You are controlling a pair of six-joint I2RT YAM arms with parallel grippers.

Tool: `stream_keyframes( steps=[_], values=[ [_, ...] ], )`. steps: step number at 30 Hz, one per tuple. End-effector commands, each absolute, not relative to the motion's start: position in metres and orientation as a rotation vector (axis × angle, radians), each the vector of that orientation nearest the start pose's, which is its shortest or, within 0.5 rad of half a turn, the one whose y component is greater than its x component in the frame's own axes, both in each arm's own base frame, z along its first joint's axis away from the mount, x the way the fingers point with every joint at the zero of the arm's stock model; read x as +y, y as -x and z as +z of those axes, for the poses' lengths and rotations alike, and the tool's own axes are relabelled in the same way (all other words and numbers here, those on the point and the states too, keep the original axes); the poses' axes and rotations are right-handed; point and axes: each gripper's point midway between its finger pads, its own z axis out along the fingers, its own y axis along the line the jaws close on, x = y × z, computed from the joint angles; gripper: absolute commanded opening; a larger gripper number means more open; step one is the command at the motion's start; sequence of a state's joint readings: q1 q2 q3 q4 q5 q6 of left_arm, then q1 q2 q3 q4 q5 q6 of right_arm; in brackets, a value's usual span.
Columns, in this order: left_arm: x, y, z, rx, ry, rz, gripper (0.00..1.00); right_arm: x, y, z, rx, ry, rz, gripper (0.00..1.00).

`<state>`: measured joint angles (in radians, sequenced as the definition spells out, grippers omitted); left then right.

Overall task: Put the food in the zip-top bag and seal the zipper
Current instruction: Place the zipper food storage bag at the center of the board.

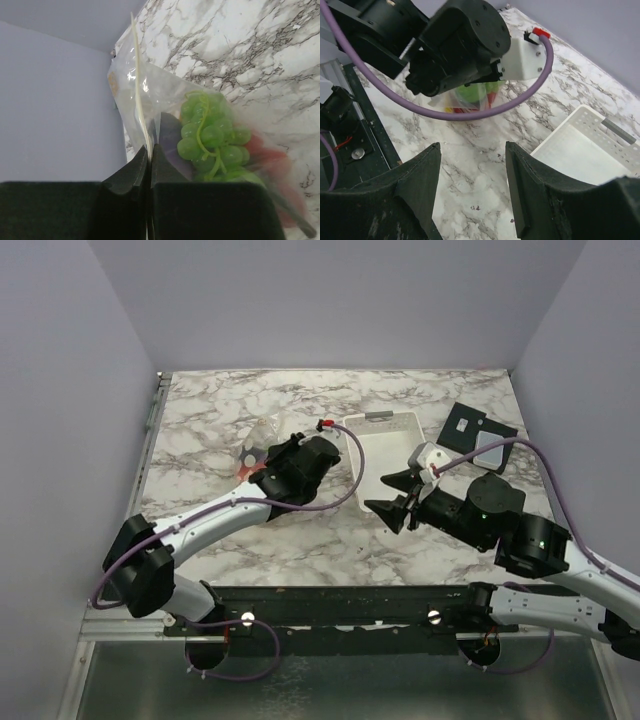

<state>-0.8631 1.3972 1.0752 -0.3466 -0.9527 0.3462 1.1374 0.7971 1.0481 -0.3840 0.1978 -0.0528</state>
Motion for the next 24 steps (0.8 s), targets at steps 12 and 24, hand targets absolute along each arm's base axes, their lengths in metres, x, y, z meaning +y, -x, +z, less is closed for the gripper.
stream_keyframes(
  steps=[12, 24],
  values=[
    [-0.208, -0.36, 0.162, 1.906, -0.692, 0.775, 0.0, 0.224, -0.152, 0.343, 1.528, 0.797, 0.62, 0.62],
    [-0.261, -0.351, 0.125, 1.956, -0.707, 0.587, 0.29, 0.217, -0.152, 0.334, 1.569, 0.784, 0.595, 0.64]
  ],
)
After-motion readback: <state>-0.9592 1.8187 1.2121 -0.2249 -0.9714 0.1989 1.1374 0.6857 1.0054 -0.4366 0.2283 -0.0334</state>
